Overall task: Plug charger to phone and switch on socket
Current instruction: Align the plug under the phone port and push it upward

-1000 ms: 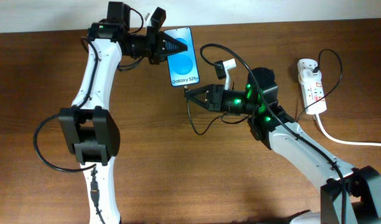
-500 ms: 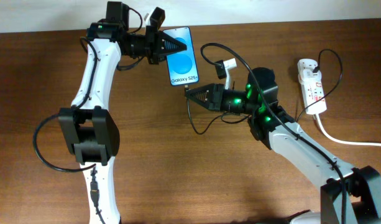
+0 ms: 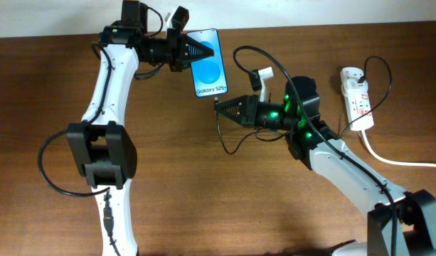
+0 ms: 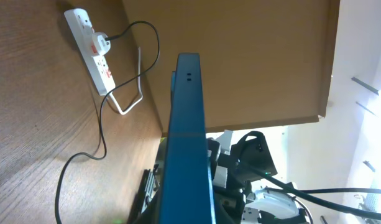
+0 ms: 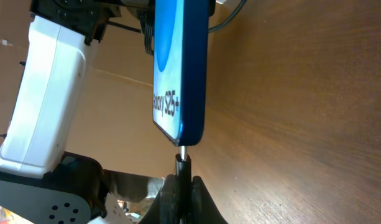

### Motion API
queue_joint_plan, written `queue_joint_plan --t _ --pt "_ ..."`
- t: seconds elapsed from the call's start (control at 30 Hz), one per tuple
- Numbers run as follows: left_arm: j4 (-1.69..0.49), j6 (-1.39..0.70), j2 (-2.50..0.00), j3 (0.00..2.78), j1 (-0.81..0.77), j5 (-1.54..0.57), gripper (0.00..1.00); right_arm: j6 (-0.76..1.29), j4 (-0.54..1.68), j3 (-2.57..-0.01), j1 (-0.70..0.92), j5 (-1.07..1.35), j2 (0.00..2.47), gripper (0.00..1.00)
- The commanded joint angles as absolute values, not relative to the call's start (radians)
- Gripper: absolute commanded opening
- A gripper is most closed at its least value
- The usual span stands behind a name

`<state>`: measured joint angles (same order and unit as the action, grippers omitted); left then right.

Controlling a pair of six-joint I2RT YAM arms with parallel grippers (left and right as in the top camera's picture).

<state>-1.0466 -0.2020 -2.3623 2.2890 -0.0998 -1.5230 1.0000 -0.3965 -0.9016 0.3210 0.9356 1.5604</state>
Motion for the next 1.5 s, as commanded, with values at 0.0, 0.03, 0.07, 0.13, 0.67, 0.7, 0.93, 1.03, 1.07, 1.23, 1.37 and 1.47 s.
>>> queue_joint_plan --t 0.0,0.03,0.07,0.13,0.67,0.7,0.93,1.03,1.07,1.23,1.37,1.47 --pt "-1.044 -0.186 -2.354 2.301 -0.104 -1.574 0.00 1.003 -0.401 -0.901 0.315 0.938 1.551 0.04" --pt "-1.044 -0.186 -2.354 2.301 -0.105 -1.574 0.00 1.003 -0.401 -0.902 0.315 0.938 1.551 0.04" --pt "-1.043 -0.186 -2.354 2.301 -0.106 -1.572 0.00 1.003 -0.401 -0.902 0.315 0.941 1.551 0.04" --pt "-1.024 -0.186 -2.354 2.301 -0.106 -1.571 0.00 1.003 -0.401 -0.902 0.315 0.952 1.551 0.04" --pt "-1.018 -0.186 -2.354 2.301 -0.118 -1.569 0.00 1.003 -0.431 -0.902 0.315 0.962 1.551 0.04" --pt "-1.018 -0.186 -2.354 2.301 -0.118 -1.569 0.00 1.003 -0.430 -0.902 0.315 0.962 1.551 0.04" --pt "-1.032 -0.186 -2.354 2.301 -0.118 -1.574 0.00 1.003 -0.431 -0.902 0.314 0.964 1.551 0.04" --pt "-1.034 -0.186 -2.354 2.301 -0.125 -1.574 0.00 1.003 -0.431 -0.902 0.314 0.960 1.551 0.04" --pt "-1.034 -0.186 -2.354 2.301 -0.125 -1.574 0.00 1.000 -0.431 -0.902 0.314 0.958 1.551 0.04" --pt "-1.033 -0.186 -2.354 2.301 -0.135 -1.574 0.00 1.000 -0.432 -0.902 0.313 0.956 1.551 0.04" --pt "-1.033 -0.186 -2.354 2.301 -0.146 -1.574 0.00 1.000 -0.431 -0.902 0.313 0.953 1.551 0.04" --pt "-1.033 -0.146 -2.354 2.301 -0.146 -1.574 0.00 1.000 -0.435 -0.902 0.312 0.949 1.551 0.04"
